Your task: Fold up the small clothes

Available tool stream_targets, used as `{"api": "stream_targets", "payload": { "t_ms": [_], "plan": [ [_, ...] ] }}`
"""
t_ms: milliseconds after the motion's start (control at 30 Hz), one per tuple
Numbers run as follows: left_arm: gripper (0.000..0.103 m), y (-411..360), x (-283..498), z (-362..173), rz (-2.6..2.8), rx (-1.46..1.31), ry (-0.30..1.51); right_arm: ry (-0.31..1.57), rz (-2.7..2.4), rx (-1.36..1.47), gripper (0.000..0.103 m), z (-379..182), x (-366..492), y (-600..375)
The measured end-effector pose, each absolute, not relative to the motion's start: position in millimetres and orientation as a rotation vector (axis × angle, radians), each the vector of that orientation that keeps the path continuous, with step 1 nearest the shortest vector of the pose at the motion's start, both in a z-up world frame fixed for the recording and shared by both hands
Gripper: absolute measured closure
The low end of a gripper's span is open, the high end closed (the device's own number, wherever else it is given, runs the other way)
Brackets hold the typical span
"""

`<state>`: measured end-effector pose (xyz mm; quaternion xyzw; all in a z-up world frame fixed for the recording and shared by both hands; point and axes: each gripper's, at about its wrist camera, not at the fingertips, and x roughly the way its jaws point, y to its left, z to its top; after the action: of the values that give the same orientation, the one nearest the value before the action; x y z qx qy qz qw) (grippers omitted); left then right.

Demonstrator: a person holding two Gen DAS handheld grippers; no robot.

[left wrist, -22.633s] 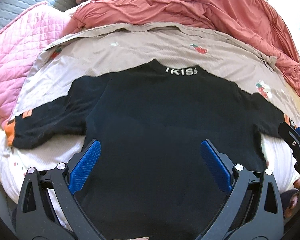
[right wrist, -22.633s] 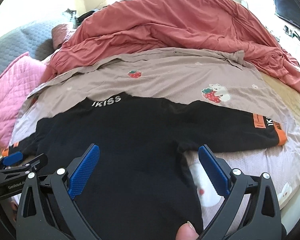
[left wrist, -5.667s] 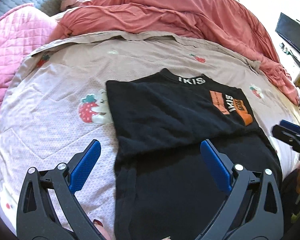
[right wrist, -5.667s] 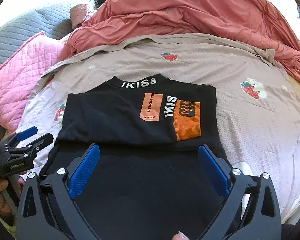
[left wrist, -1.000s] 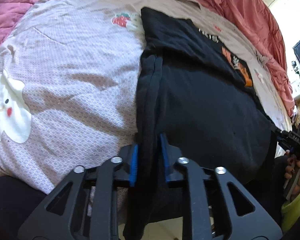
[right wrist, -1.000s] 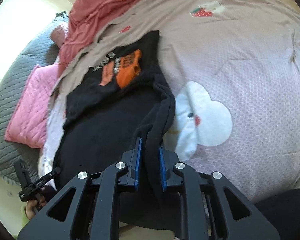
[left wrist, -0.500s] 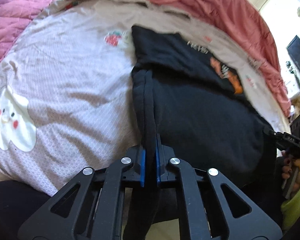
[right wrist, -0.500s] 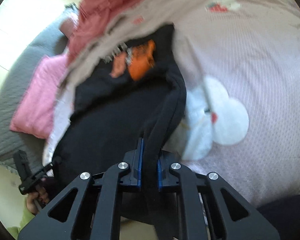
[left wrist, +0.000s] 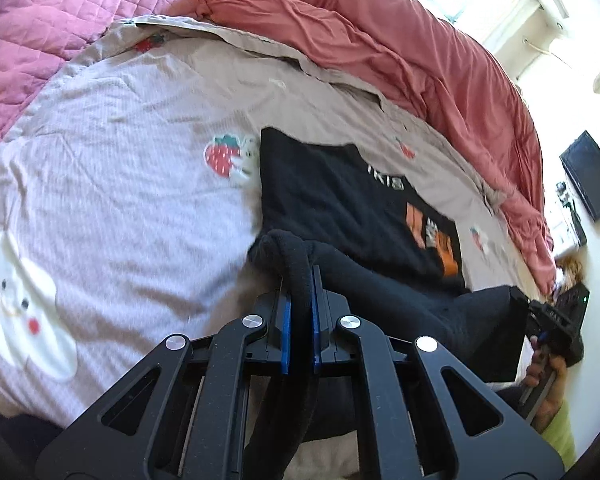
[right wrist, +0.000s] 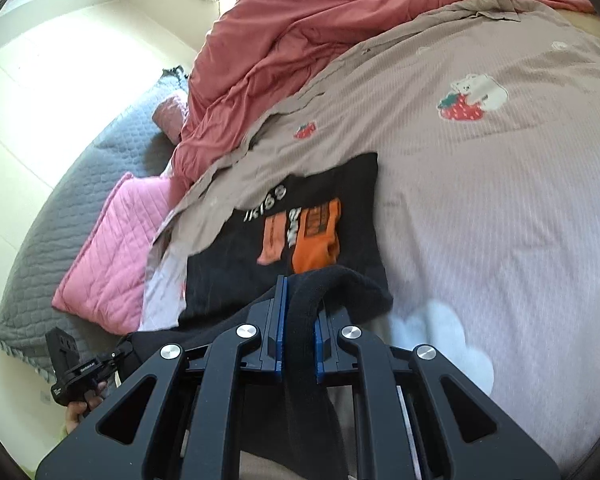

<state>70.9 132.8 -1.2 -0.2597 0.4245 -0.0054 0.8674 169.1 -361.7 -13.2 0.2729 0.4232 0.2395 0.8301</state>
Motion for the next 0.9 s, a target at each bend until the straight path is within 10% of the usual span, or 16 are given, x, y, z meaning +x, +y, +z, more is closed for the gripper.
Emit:
{"api": "stream_targets", "payload": {
  "t_ms": [300,400,467,900],
  "plan": [
    [0.09,142.3,111.0,-33.7,0.067,-0.581,0.953,1.032,0.423,0.526,0.09,-53.4,209.0,-356.3],
    [0.071,149.7,101.7,-42.0,0.094,-0.641,0.938,1.057,0.392,0.572,0.074,-60.5,208.0,-367.1],
    [0.068,153.9,90.7,-41.4,0.08,-0.676,0.915,1.042,0.376,0.603,0.045,-56.7,204.5,-375.4],
    [0.039,141.8,49.2,-44.5,-0.037,-0.699,0.954,1.111,0.381,0.48,0.036,-51.5,165.6,-364.1]
  ]
}}
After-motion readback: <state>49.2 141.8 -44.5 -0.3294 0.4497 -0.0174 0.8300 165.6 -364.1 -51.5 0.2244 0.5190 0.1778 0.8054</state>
